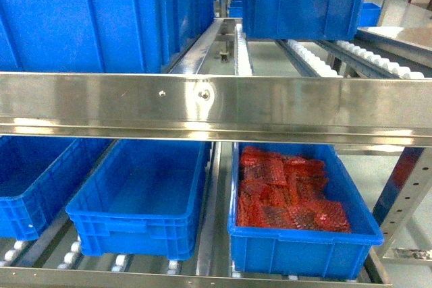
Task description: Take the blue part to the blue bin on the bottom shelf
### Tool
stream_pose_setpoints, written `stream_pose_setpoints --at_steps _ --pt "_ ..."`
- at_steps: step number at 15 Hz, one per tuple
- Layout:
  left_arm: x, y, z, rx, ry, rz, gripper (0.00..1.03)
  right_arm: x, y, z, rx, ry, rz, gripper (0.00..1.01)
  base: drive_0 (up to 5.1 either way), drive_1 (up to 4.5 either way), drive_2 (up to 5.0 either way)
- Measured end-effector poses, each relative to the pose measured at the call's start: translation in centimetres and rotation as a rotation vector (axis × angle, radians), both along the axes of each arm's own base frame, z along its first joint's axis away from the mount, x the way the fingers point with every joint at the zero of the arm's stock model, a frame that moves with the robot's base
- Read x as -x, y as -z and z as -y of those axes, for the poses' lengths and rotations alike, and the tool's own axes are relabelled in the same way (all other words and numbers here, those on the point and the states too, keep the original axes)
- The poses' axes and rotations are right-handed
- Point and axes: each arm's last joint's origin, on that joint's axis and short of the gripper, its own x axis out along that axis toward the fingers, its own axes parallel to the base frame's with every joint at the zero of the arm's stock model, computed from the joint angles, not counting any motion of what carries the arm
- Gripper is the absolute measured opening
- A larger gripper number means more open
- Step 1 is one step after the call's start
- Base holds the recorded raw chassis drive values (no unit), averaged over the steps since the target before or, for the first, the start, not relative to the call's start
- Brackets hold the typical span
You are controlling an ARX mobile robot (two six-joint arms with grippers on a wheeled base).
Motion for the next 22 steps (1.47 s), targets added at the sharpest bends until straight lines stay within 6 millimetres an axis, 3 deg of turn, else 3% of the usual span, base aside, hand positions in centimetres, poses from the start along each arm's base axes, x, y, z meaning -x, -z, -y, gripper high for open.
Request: stream_pose_setpoints --at_steps 22 --pt "0.00 0.01 0.00 0.000 0.000 -0.001 0.43 0.00 0.00 0.01 0.001 0.002 0.000 0.98 -0.2 0.10 0.1"
